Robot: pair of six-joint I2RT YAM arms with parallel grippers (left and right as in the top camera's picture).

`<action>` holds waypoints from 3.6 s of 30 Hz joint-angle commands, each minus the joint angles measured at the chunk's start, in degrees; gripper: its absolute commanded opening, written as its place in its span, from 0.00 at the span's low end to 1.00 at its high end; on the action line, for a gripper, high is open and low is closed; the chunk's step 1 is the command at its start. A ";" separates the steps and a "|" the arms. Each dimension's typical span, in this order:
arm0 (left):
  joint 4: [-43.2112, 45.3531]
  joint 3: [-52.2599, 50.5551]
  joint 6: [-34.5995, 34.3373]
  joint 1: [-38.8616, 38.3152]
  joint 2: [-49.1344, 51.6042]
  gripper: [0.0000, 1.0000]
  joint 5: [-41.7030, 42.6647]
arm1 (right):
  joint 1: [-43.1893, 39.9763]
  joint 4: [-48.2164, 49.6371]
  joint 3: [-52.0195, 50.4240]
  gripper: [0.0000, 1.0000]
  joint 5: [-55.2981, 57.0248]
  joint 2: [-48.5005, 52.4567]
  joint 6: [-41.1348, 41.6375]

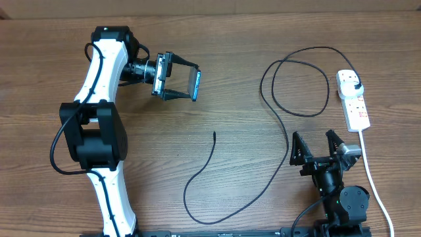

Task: Plug charger to phone and switch on socket
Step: 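Hold the blue phone raised and upright with the left gripper, then raise the right arm and swing the right gripper toward the phone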

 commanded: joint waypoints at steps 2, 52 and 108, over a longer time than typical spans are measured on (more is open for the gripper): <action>-0.37 1.66 1.73 -0.11 0.07 0.04 2.54 | 0.31 0.15 -0.61 1.00 0.74 -0.57 -0.22; -0.37 1.66 1.75 -0.11 0.07 0.04 2.29 | 0.31 0.15 -0.61 1.00 0.74 -0.57 -0.22; -0.37 1.66 1.77 -0.11 0.07 0.04 -2.62 | 0.31 0.15 -0.61 1.00 0.74 -0.57 -0.22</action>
